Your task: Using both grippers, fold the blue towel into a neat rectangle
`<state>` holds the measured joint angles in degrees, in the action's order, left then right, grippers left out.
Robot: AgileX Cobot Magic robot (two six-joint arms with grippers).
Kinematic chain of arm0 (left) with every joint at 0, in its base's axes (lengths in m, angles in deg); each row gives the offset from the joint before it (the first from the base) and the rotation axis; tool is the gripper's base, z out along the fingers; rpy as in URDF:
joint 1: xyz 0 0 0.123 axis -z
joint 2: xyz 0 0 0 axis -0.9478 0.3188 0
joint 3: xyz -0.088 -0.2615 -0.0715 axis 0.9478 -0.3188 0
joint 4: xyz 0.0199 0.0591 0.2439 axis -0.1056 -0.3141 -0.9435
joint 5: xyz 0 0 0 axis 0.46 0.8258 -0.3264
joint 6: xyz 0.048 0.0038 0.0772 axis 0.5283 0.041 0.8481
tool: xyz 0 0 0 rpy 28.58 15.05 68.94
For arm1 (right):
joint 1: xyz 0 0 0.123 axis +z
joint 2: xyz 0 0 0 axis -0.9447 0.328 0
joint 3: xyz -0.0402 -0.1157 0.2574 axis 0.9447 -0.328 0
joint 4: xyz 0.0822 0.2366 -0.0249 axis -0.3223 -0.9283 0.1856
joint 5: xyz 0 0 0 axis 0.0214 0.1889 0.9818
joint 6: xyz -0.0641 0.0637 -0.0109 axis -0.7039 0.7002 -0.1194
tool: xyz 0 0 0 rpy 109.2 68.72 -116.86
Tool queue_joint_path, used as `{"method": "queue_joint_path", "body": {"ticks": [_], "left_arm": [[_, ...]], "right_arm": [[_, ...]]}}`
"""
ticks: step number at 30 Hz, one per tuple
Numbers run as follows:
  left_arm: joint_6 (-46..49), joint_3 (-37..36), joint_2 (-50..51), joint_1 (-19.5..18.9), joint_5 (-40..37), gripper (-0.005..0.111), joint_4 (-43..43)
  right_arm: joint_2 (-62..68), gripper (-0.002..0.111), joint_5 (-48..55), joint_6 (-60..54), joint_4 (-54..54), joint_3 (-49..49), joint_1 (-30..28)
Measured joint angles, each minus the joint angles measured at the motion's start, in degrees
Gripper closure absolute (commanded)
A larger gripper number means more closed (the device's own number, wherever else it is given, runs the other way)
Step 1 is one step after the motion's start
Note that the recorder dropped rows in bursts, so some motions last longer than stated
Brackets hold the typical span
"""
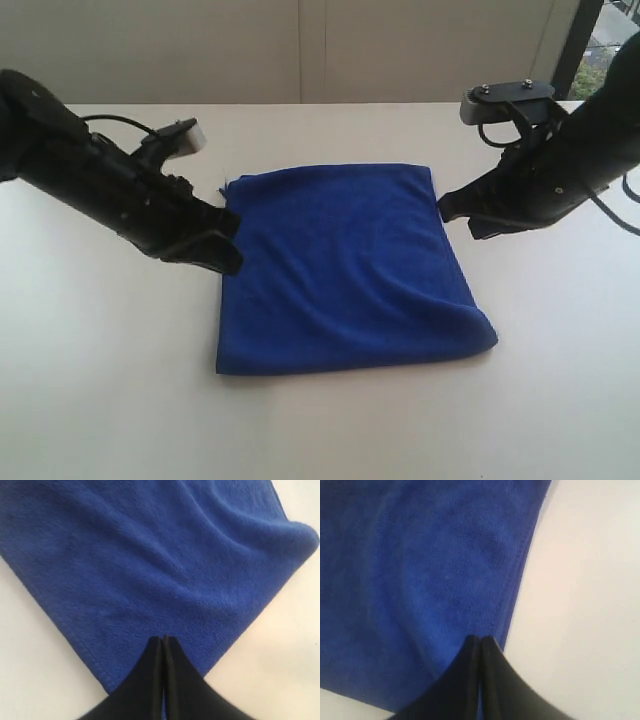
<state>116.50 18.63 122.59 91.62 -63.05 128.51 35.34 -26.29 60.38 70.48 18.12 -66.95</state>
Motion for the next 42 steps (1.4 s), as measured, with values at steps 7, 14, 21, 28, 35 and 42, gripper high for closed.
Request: {"method": "queue_joint_path", "body": {"ticks": [7, 14, 21, 28, 35, 42], "left_arm": [[0.94, -5.62, 0.71, 7.34, 11.25, 0.107, 0.0], [1.04, -6.71, 4.19, 8.27, 13.58, 0.107, -0.27], [1.04, -7.79, 5.21, 8.27, 14.2, 0.107, -2.69], [0.93, -8.02, 4.6, 8.51, 14.2, 0.107, -7.8], [0.71, -8.02, 4.22, 8.61, 15.14, 0.107, -11.79], [0.63, -8.02, 4.1, 8.61, 19.37, 0.107, -15.01]], "right_arm": [[-3.12, 0.108, -3.72, 0.0, -0.85, -6.42, 0.0], [-3.23, 0.108, -7.14, 0.0, -0.98, -9.09, 0.0], [-3.23, 0.108, -9.21, 0.0, -0.98, -9.73, 0.0], [-3.23, 0.108, -9.45, 0.0, -0.98, -9.73, 0.0], [-3.23, 0.108, -9.45, 0.0, -0.98, -9.73, 0.0], [-3.23, 0.108, -9.45, 0.0, -0.98, -9.73, 0.0]]}}
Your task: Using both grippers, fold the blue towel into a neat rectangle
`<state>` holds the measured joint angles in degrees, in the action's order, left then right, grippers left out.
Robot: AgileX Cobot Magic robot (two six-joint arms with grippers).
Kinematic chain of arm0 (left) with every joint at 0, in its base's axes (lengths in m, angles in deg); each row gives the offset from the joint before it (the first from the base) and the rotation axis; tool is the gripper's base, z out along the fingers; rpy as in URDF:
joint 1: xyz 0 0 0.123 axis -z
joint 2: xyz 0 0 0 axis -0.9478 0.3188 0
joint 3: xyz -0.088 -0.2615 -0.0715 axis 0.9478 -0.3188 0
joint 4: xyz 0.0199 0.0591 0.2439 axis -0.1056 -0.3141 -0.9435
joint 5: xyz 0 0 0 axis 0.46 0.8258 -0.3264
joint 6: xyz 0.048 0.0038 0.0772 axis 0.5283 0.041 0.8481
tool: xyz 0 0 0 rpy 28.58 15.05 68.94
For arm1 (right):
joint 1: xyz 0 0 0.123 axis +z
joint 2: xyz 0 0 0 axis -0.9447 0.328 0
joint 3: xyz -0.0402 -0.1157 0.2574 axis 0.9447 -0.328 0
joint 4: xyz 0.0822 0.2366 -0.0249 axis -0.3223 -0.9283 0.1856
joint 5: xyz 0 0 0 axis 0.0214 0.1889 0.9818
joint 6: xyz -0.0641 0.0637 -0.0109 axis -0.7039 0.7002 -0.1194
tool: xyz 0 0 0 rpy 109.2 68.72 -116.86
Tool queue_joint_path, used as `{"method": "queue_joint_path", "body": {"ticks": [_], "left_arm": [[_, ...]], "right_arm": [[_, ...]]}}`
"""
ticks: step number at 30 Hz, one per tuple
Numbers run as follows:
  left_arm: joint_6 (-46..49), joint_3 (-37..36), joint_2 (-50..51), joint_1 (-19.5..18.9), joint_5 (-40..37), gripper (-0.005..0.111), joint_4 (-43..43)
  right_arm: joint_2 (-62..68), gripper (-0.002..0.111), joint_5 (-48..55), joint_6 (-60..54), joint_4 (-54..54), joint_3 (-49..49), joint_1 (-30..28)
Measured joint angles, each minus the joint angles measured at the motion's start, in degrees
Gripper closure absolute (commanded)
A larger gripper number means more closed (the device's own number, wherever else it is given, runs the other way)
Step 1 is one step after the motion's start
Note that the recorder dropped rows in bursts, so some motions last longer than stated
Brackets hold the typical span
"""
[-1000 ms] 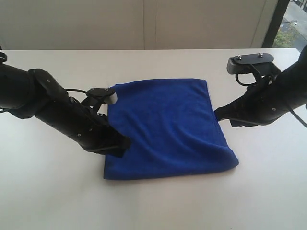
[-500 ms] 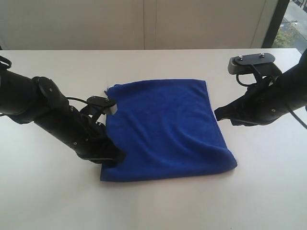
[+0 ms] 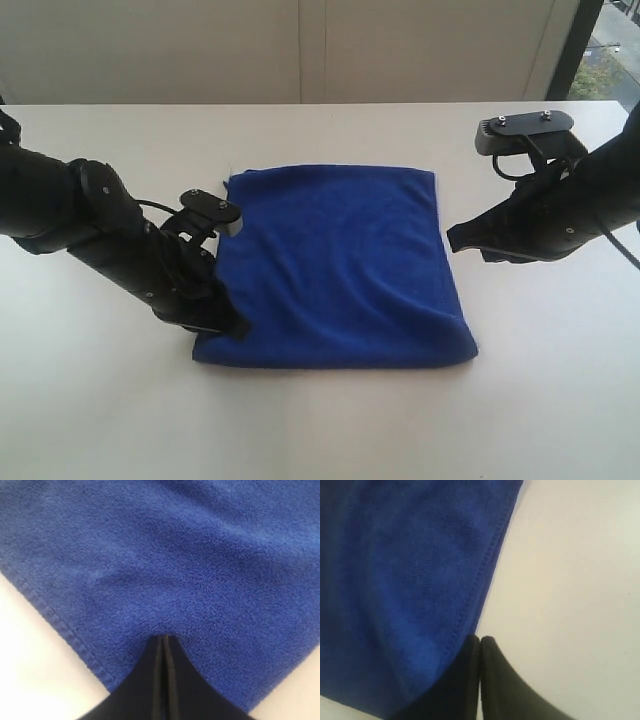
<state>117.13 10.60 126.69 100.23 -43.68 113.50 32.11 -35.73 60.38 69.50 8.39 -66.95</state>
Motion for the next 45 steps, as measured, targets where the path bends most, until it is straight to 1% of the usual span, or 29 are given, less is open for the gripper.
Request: {"method": "queue_joint_path", "body": {"ticks": [6, 11, 18, 23, 27, 29, 32, 35, 39, 42, 45], "left_arm": [[0.0, 0.0, -0.46, 0.0, -0.03, 0.107, 0.49], [0.0, -0.76, -2.02, 0.0, -2.93, 0.107, 0.33], [0.0, -0.76, -2.81, 0.0, -4.5, 0.107, 0.21], [0.0, -0.76, -3.72, 0.0, -5.29, 0.107, 1.06], [0.0, -0.76, -7.38, -0.24, -3.71, 0.107, 0.76], [-0.6, -0.76, -9.73, -1.19, -2.15, 0.107, 0.66], [-3.33, -0.76, -12.17, -5.09, -2.11, 0.107, 0.66], [-5.04, -0.1, -12.68, -11.8, -7.76, 0.107, 0.54], [-5.83, 0.04, -12.68, -20.3, -14.9, 0.107, 0.23], [-6.21, 0.04, -12.68, -24.73, -16.89, 0.107, -0.04], [-6.58, 0.04, -12.68, -26.77, -17.0, 0.107, -0.04]], "right_arm": [[0.0, 0.108, 0.46, 1.68, -1.27, 0.0, 0.0], [0.0, 0.108, 0.46, 2.57, -1.27, 0.11, 0.0], [0.0, 0.108, 0.46, 2.7, -1.27, 0.11, 0.0], [0.75, 0.108, 0.46, 2.93, -6.55, 0.11, 0.0], [2.29, 0.108, 0.46, 2.93, -8.75, 0.11, 0.0], [3.28, 0.108, 0.36, 2.93, -8.98, 0.11, 0.0], [5.05, 0.104, 0.12, 2.93, -9.51, 0.22, 0.98], [6.19, 0.104, -1.1, 2.93, -9.83, 0.22, 2.42], [6.58, 0.104, -2.07, 3.04, -9.96, 0.3, 2.94], [6.84, 0.104, -2.77, 3.04, -9.96, 0.3, 2.94], [8.28, 0.104, -3.7, 3.38, -9.82, 0.3, 2.94]]}}
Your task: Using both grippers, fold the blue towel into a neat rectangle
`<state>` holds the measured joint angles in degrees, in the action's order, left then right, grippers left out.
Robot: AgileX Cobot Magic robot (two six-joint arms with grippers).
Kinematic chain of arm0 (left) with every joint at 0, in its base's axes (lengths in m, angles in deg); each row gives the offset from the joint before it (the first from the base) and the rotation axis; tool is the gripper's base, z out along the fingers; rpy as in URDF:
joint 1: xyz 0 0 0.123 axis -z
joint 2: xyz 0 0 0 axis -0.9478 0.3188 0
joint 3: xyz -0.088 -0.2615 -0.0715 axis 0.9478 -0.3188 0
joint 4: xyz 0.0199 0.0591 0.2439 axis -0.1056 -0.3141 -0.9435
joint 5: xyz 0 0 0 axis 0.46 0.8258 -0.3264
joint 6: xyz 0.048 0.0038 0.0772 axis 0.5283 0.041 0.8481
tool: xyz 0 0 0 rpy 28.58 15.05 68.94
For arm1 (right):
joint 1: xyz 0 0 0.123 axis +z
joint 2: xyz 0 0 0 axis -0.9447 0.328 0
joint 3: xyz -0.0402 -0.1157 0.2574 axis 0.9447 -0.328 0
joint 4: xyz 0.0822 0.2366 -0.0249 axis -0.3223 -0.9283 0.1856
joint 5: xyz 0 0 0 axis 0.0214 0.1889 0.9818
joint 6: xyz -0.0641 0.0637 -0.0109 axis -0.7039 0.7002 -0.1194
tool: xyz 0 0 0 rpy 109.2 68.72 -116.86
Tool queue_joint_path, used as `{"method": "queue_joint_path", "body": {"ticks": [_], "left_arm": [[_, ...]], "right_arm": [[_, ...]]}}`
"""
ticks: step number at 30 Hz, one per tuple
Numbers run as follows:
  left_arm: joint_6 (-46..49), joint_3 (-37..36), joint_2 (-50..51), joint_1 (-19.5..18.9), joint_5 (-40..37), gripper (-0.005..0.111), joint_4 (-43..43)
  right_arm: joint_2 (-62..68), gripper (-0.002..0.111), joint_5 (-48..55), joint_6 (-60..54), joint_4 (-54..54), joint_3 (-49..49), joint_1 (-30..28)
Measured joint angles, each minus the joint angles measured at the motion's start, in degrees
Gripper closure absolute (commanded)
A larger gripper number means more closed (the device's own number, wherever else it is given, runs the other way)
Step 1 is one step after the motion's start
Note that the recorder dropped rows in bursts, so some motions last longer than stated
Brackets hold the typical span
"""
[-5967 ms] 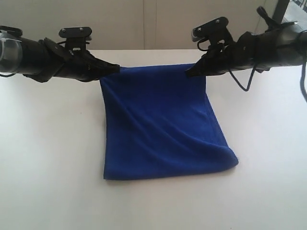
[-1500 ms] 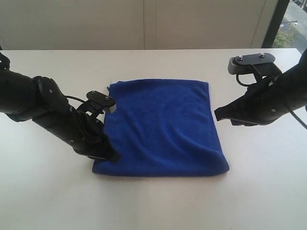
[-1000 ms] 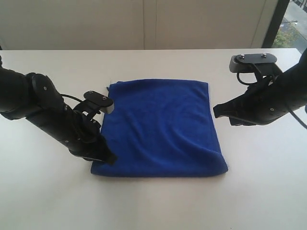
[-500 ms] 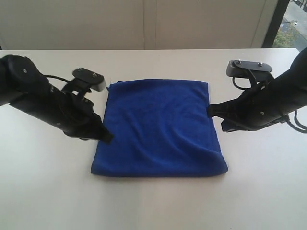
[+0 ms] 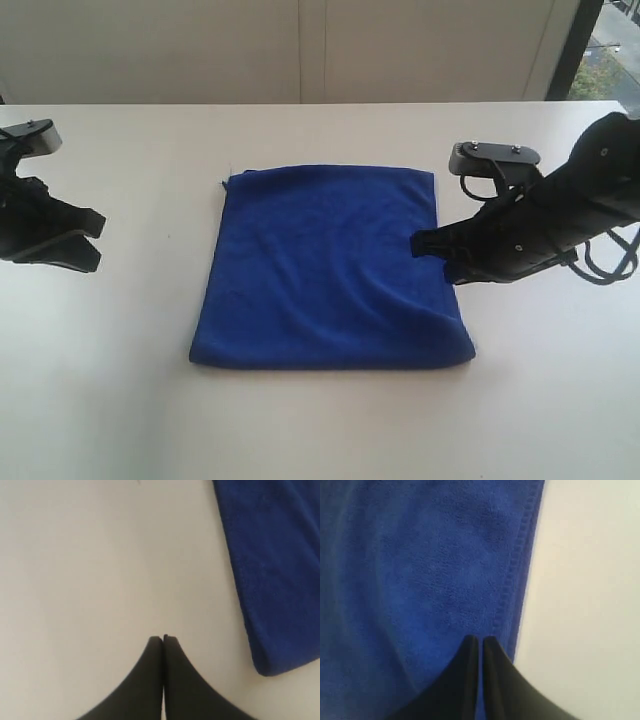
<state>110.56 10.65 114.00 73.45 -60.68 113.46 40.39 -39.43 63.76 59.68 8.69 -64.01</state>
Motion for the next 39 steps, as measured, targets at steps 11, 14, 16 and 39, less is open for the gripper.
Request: {"method": "queue_joint_path", "body": {"ticks": [11, 14, 16, 39], "left_arm": [[-0.13, 0.0, 0.0, -0.55, -0.51, 0.107, 0.0], [-0.13, 0.0, 0.0, -0.55, -0.51, 0.107, 0.0], [-0.13, 0.0, 0.0, -0.55, -0.51, 0.107, 0.0], [-0.24, 0.0, 0.0, -0.55, -0.62, 0.107, 0.0]], "right_arm": [[4.01, 0.082, -3.56, 0.35, 0.65, 0.0, 0.0], [4.84, 0.082, -4.06, 0.35, 0.41, 0.0, 0.05], [5.65, 0.082, -4.56, 0.35, -0.03, 0.0, 0.3], [8.22, 0.108, -8.65, 0.45, -0.63, 0.41, 2.31]]}}
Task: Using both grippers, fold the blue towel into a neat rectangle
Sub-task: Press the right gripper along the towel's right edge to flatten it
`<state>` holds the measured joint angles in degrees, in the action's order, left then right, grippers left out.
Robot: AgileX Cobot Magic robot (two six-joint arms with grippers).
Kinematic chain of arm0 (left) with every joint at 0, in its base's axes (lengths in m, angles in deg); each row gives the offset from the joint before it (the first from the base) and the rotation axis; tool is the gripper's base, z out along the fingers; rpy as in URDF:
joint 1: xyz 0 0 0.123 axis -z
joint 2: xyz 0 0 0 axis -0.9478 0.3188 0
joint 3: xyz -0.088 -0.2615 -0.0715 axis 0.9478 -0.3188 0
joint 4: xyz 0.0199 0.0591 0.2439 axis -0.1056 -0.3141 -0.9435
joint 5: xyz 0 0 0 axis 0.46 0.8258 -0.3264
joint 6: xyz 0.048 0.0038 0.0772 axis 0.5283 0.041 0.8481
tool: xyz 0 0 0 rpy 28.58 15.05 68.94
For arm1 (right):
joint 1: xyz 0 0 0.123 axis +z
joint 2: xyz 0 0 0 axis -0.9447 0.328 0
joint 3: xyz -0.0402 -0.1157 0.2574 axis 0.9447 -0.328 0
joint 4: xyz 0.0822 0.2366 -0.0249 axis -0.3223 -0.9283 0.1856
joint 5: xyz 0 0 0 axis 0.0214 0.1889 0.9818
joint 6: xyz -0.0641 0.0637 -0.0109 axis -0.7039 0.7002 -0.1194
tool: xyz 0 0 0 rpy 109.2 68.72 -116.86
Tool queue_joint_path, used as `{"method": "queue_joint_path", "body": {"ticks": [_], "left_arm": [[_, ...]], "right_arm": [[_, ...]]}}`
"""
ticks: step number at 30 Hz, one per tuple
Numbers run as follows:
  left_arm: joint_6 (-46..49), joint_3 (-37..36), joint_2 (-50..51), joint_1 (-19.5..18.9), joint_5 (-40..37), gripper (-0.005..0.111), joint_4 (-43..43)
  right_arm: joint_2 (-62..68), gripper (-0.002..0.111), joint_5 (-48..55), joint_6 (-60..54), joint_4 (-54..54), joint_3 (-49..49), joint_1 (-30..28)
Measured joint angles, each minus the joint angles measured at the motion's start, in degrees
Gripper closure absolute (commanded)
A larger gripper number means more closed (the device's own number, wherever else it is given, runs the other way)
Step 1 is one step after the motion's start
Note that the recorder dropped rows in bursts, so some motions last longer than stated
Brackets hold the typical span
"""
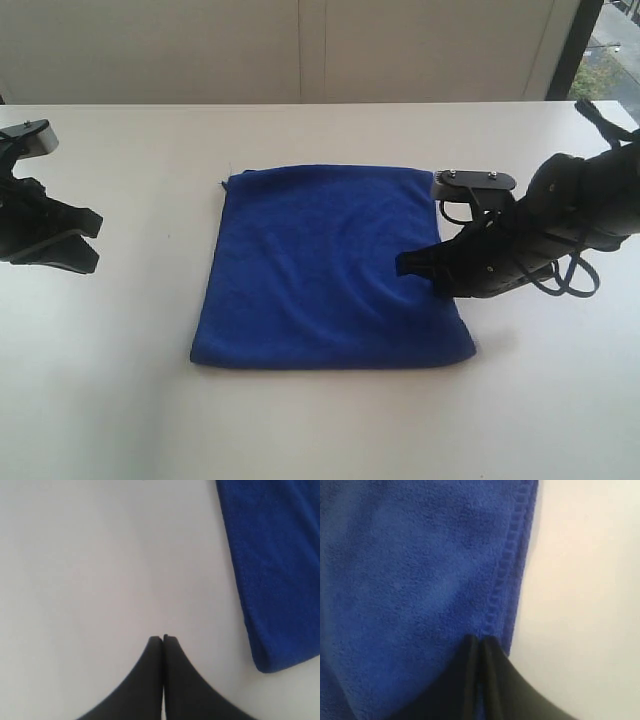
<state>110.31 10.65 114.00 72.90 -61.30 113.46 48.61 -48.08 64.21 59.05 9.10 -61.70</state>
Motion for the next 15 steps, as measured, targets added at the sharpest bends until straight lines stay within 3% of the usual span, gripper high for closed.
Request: {"method": "queue_joint_path", "body": {"ticks": [15], "left_arm": [[0.0, 0.0, 0.0, 0.0, 0.0, 0.107, 0.0]], "right_arm": [[-2.85, 0.108, -0.04, 0.0, 0.11, 0.0, 0.0]]}}
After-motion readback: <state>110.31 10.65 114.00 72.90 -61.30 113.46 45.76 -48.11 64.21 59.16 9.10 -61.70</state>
